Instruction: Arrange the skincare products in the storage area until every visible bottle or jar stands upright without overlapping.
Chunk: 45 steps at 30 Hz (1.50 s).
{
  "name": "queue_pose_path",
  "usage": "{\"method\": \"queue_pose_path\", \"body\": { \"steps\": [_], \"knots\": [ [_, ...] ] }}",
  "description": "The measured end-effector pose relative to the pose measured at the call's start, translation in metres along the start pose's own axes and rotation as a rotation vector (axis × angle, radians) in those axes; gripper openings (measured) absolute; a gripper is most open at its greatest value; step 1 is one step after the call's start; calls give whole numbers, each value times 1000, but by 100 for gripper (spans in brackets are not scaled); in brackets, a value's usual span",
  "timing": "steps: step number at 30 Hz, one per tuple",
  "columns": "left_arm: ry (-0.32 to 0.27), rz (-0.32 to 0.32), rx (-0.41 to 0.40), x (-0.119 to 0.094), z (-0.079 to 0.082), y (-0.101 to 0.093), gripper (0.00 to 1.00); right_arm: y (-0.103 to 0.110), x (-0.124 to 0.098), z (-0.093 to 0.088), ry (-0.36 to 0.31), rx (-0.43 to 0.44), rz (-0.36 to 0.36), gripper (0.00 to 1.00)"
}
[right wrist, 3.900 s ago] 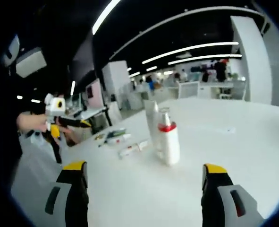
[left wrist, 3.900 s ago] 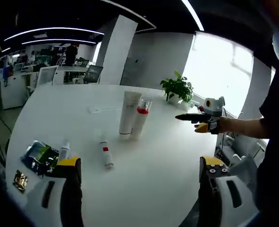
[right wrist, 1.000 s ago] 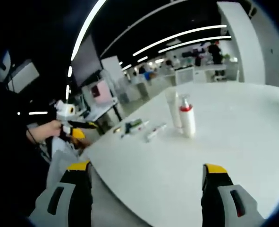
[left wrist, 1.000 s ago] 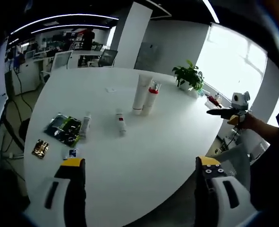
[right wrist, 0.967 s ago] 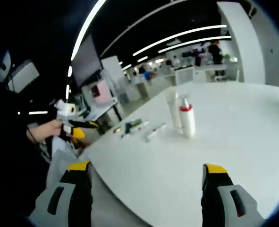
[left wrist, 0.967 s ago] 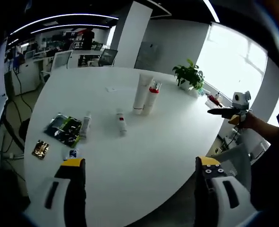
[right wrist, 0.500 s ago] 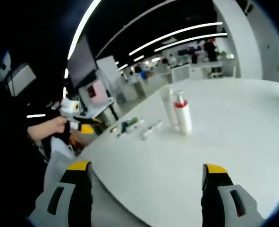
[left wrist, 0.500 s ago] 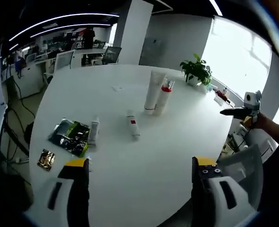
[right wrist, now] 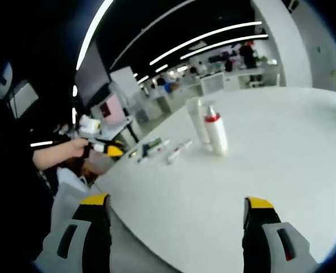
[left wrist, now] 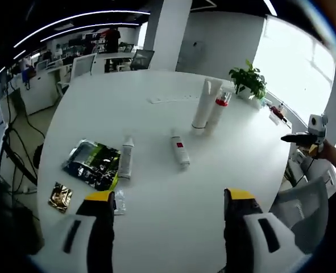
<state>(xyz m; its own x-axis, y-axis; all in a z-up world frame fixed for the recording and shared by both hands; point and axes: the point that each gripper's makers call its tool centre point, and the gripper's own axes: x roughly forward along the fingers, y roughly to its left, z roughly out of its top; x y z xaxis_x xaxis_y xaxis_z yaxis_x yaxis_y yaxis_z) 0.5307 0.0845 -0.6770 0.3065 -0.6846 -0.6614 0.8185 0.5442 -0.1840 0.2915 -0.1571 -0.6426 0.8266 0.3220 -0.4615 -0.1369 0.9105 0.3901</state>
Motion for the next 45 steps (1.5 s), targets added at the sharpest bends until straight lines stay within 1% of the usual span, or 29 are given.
{"method": "queue_pose_path", "body": {
  "steps": [1, 2, 7, 10, 14, 17, 20, 24, 29, 35, 42, 45],
  "knots": [
    [5, 3, 4, 2, 0, 2, 74, 0, 1, -1, 6, 0, 1, 99],
    [10, 20, 6, 6, 1, 6, 73, -1, 2, -2, 11, -1, 2, 99],
    [31, 31, 43, 21, 4, 13, 72, -2, 5, -4, 16, 8, -3, 99],
    [37, 31, 37, 27, 7, 18, 68, -2, 6, -4, 20, 3, -8, 99],
    [44, 30, 28, 35, 8, 25, 67, -3, 10, -6, 32, 0, -9, 99],
    [59, 35, 38, 40, 7, 32, 66, -4, 11, -9, 44, 8, -7, 99],
    [60, 41, 38, 45, 7, 39, 64, -7, 11, -10, 46, 16, -11, 99],
    [90, 50, 52, 56, 3, 47, 60, -9, 12, -12, 55, 21, -14, 99],
    [89, 56, 55, 66, 4, 50, 58, -9, 17, -13, 63, 27, -6, 99],
    [65, 61, 78, 78, 8, 54, 53, -10, 21, -12, 65, 27, -6, 99],
    [97, 74, 79, 90, 2, 62, 51, -14, 21, -11, 68, 24, -9, 99],
    [101, 77, 75, 93, 1, 65, 49, -14, 22, -12, 70, 27, -7, 99]
  ]
}}
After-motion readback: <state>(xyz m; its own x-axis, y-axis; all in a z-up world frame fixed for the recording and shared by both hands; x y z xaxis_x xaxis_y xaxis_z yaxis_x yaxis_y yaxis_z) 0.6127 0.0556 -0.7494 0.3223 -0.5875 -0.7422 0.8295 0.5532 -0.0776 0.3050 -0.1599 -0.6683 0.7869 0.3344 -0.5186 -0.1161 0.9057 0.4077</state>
